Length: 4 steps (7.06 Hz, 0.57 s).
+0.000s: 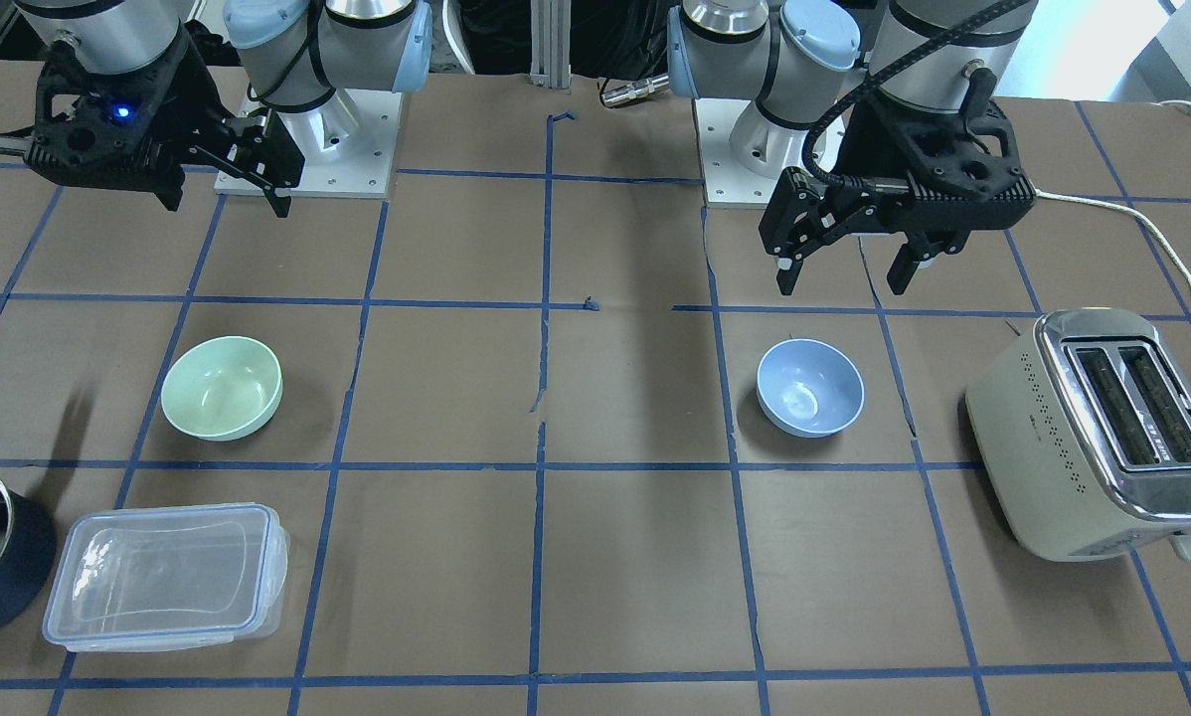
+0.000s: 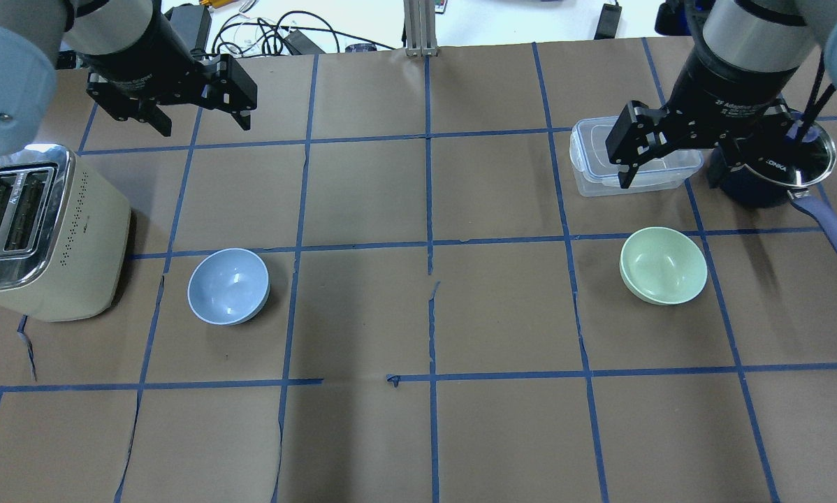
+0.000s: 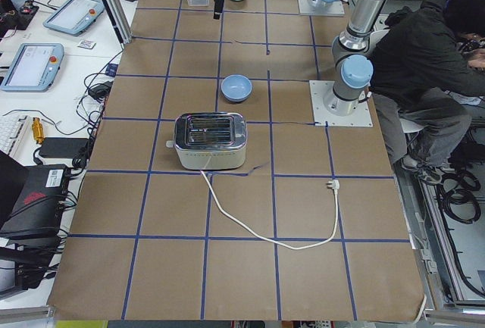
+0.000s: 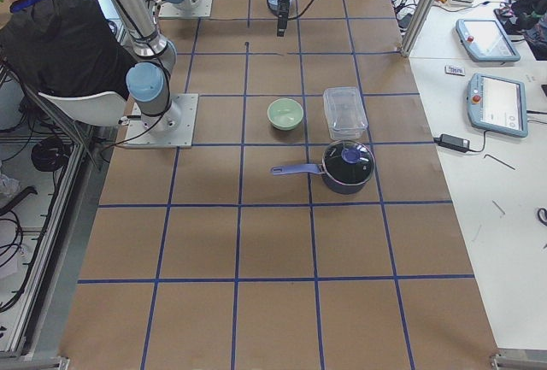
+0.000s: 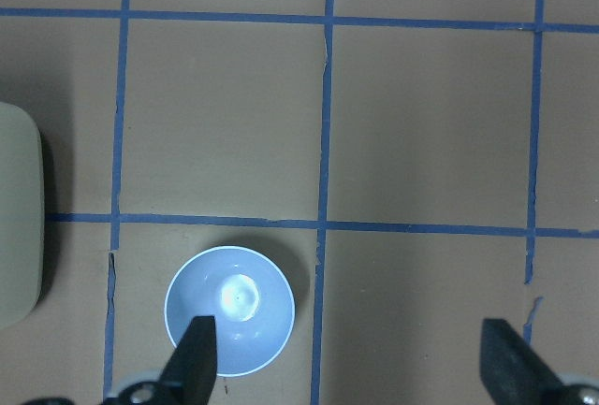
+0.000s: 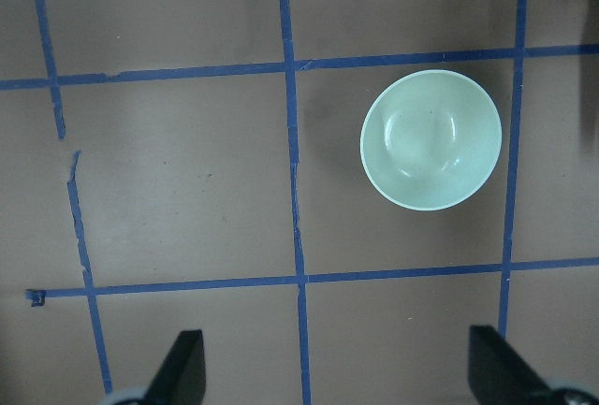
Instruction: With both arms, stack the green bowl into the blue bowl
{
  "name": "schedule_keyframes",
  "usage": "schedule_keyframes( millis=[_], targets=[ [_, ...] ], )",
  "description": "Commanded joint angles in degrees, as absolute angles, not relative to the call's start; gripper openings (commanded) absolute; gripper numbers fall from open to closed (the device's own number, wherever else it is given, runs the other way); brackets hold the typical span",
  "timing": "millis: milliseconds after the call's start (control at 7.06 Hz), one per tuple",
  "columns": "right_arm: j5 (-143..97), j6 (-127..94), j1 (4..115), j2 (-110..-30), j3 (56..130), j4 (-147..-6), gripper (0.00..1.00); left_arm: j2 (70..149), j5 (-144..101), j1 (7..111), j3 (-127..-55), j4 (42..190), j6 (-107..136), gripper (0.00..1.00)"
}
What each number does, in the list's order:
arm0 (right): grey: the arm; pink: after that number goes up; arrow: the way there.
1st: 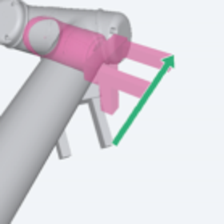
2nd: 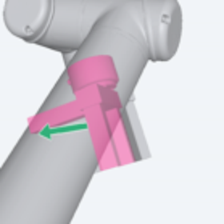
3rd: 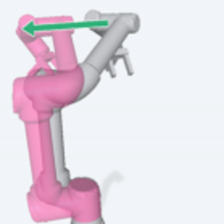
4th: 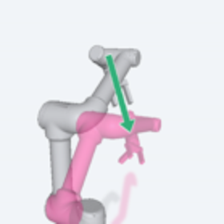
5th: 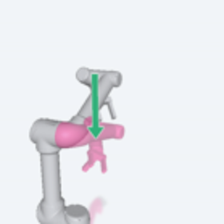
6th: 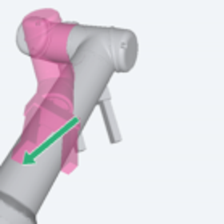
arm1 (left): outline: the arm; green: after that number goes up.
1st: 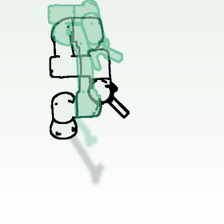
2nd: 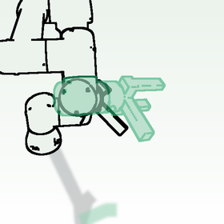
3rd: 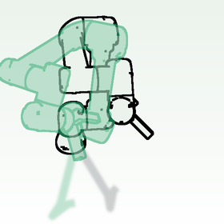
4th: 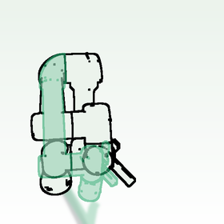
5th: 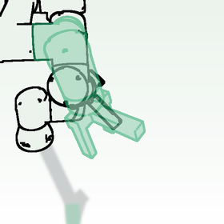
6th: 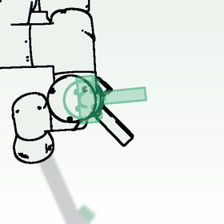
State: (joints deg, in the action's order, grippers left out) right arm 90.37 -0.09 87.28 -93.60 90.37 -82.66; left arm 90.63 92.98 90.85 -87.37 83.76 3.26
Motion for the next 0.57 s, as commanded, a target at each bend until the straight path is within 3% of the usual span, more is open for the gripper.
schedule_keyframes(
  millis=[0, 425],
  targets=[
    [90.4, -0.1, 87.3, -93.6, 90.3, -82.7, 1.0, 90.6, 92.9, 90.9, -87.4, 83.9, 3.2, 1.0],
    [90.1, -0.2, 87.2, -93.5, 90.4, -83.0, 1.0, 90.5, 92.9, 90.9, -87.4, 83.9, 3.2, 1.0]
  ],
)
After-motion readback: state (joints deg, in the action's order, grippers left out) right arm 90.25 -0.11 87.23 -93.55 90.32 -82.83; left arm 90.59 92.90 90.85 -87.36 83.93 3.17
